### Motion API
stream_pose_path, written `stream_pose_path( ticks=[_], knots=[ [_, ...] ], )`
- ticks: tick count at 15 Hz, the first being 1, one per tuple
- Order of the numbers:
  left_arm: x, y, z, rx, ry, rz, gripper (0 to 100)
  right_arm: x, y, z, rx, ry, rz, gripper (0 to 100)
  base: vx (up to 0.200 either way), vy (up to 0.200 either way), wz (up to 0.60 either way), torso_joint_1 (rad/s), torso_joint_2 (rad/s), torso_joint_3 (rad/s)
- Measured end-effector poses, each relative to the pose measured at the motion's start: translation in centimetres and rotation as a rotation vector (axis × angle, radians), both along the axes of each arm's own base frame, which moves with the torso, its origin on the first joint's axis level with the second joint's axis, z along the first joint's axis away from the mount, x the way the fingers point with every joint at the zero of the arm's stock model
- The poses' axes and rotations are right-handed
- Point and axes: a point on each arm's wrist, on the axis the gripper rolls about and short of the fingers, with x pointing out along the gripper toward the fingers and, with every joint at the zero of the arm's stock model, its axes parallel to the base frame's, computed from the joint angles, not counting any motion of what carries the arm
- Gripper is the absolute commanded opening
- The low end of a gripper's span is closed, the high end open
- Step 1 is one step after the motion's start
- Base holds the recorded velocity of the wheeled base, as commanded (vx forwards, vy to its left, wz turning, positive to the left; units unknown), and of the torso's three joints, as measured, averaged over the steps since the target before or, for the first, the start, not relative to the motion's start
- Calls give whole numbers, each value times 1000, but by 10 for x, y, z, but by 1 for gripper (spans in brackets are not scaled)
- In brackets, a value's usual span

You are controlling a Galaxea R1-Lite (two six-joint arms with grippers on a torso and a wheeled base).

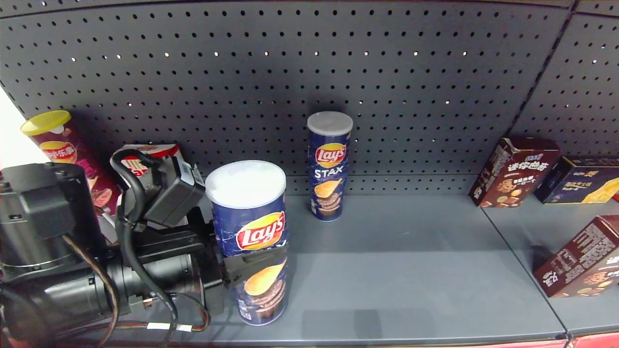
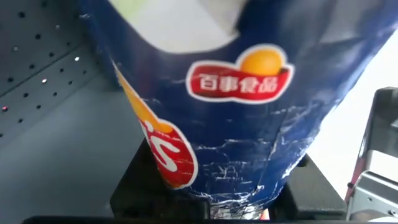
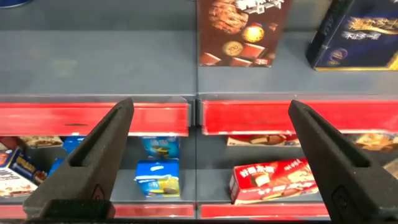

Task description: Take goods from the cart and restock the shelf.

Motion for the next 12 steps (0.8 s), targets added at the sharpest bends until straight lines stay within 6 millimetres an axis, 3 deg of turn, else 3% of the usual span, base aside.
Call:
stream_pose_path(
  ticks=[9, 12],
  knots=[
    [6, 22, 4, -11, -19, 107, 0, 0, 1, 2, -1, -3, 27, 100, 0, 0, 0, 0, 0, 0],
    [9, 21, 6, -15, -24, 112, 0, -5, 2, 42, 0, -53, 77, 100, 0, 0, 0, 0, 0, 0]
  ],
)
